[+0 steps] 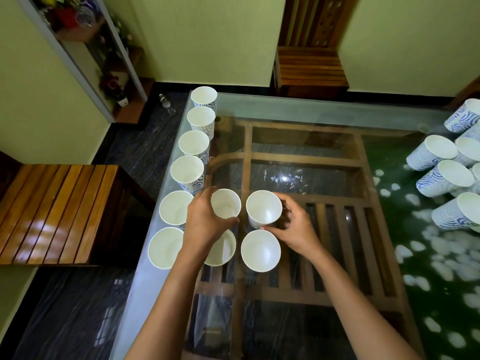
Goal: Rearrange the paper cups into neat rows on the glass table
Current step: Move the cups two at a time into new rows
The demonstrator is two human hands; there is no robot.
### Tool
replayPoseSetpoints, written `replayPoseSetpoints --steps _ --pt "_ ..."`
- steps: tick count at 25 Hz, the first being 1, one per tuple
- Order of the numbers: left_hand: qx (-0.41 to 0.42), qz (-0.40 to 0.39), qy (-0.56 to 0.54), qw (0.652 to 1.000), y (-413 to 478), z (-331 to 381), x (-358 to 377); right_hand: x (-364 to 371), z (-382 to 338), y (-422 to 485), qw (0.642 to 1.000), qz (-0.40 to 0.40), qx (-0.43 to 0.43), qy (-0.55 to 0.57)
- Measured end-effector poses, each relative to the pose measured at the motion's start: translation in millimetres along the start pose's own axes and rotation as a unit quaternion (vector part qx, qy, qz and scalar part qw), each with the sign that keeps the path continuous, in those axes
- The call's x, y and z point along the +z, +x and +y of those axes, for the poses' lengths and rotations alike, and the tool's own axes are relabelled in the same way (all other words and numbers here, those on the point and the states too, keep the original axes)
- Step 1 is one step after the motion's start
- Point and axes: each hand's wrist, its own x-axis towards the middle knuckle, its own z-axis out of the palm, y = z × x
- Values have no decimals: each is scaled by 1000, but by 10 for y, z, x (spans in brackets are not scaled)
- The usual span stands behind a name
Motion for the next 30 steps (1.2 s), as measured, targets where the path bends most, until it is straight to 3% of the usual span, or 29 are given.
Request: replayPoseSetpoints --steps 7,14,19,26,30 --pt "37 14 23 999 -56 47 -51 33 11 -36 1000 -9 1 11" --pt "146 42 -29 988 -384 565 120 -445 84 -516 999 47 11 -5" --pt "215 -85 -67 971 -884 1261 910 -1297 324 -1199 987 152 41 15" --pt "156 -220 -131 954 -1682 2181 2291 -2804 922 -2237 945 308 98 44" --pt "186 -260 -125 939 -2179 2661 3071 -3505 1265 -2778 918 374 121 59"
